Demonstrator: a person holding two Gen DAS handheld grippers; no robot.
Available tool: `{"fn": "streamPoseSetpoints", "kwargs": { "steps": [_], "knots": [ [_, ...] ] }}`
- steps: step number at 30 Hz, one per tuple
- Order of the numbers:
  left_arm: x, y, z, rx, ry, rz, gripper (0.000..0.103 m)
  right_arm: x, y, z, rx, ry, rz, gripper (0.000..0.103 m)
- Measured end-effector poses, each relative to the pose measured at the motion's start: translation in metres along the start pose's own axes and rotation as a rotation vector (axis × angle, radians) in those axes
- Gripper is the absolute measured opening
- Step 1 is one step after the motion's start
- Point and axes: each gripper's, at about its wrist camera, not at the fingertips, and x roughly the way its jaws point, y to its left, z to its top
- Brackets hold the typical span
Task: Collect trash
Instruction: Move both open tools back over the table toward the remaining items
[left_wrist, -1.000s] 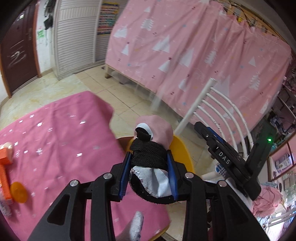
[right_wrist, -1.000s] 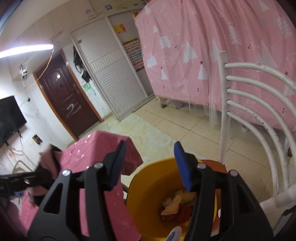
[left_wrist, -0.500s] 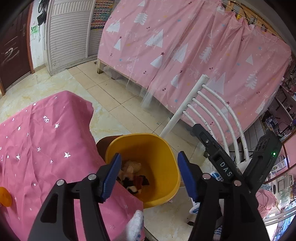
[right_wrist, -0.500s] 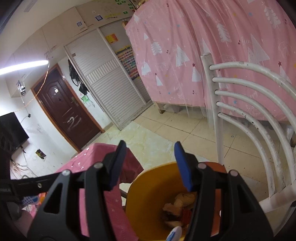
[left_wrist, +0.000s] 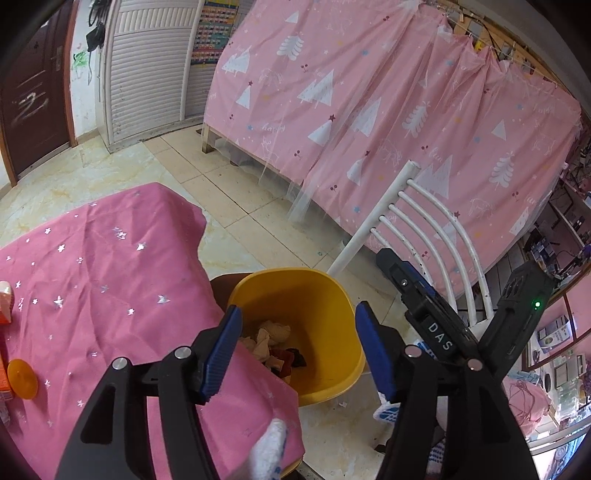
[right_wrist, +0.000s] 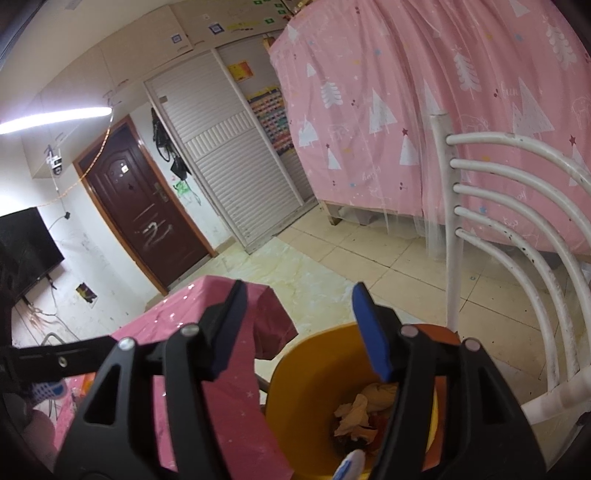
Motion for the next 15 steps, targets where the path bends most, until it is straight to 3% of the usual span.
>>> {"fn": "streamPoseSetpoints", "kwargs": {
  "steps": [15],
  "knots": [
    [-0.045, 0.053, -0.017, -0.074, -0.061, 0.066, 0.062, 0.003, 0.066, -0.021, -0.131, 0.050, 0.119, 0.064]
  ]
}}
